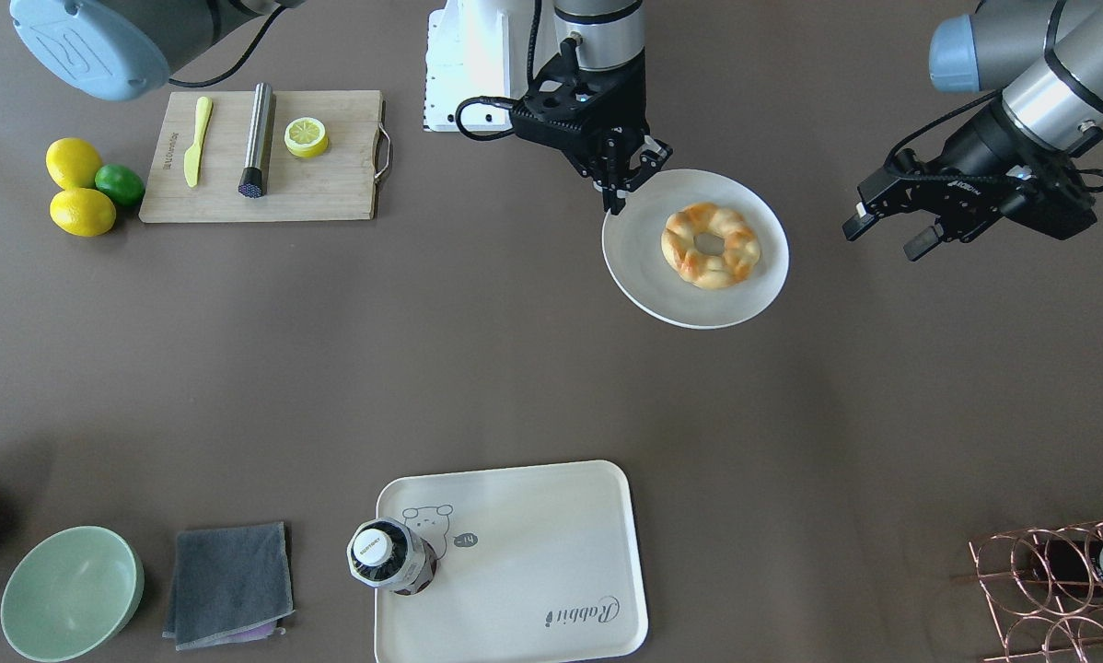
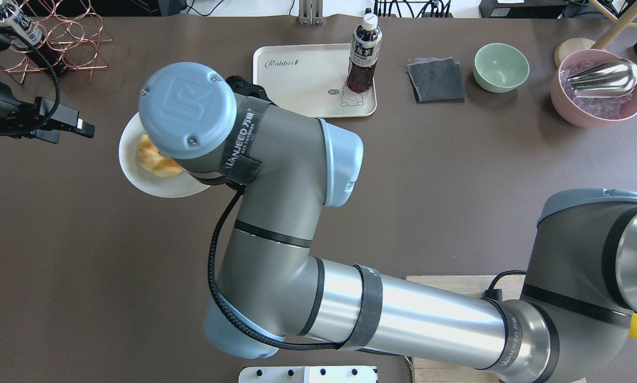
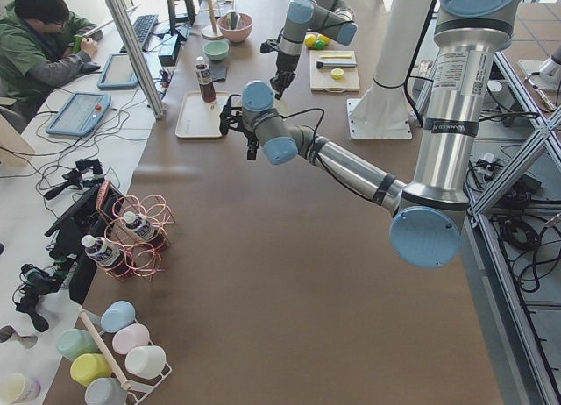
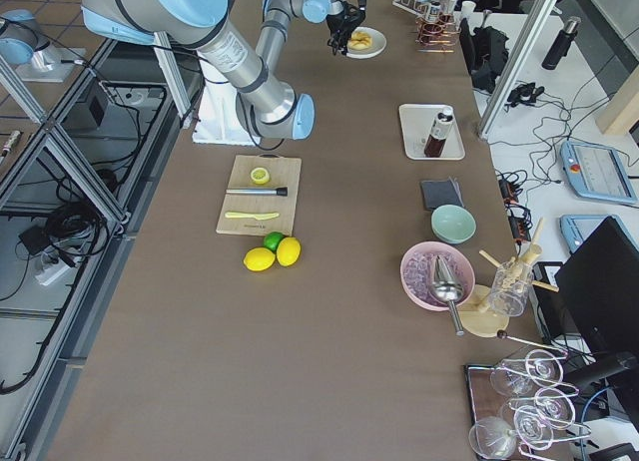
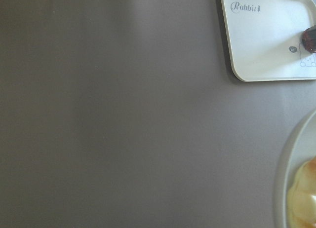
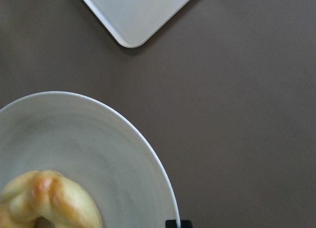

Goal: Place donut on tray

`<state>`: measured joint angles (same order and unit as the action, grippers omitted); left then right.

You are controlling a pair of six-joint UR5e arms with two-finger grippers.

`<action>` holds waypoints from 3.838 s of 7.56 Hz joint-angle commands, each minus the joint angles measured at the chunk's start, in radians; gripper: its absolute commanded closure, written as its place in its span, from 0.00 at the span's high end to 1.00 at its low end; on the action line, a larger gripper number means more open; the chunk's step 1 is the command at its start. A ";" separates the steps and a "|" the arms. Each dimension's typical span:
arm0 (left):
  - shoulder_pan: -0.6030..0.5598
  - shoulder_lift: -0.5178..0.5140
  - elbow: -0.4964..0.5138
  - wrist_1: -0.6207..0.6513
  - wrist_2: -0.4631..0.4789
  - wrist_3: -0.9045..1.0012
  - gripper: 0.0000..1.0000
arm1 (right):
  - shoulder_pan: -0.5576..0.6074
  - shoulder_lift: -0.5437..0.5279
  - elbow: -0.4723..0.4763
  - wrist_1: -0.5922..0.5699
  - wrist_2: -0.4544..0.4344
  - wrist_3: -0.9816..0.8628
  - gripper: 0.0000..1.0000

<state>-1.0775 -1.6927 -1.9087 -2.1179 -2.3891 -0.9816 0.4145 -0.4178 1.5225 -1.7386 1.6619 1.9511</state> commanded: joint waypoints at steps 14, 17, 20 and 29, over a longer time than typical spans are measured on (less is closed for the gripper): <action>0.033 0.004 -0.019 -0.010 -0.007 -0.012 0.14 | -0.040 0.099 -0.099 -0.001 -0.056 0.049 0.00; 0.033 0.004 -0.021 -0.011 -0.007 -0.012 0.00 | -0.039 0.096 -0.096 0.001 -0.056 0.042 0.00; 0.034 0.002 -0.018 -0.010 -0.007 -0.012 0.00 | -0.016 0.093 -0.091 -0.004 -0.048 -0.012 1.00; 0.155 -0.371 0.363 0.001 0.150 -0.544 0.00 | 0.345 -0.301 0.145 -0.148 0.316 -0.747 1.00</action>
<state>-0.9814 -1.9485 -1.6587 -2.1181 -2.3470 -1.3414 0.6225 -0.5697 1.6384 -1.8901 1.8650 1.4747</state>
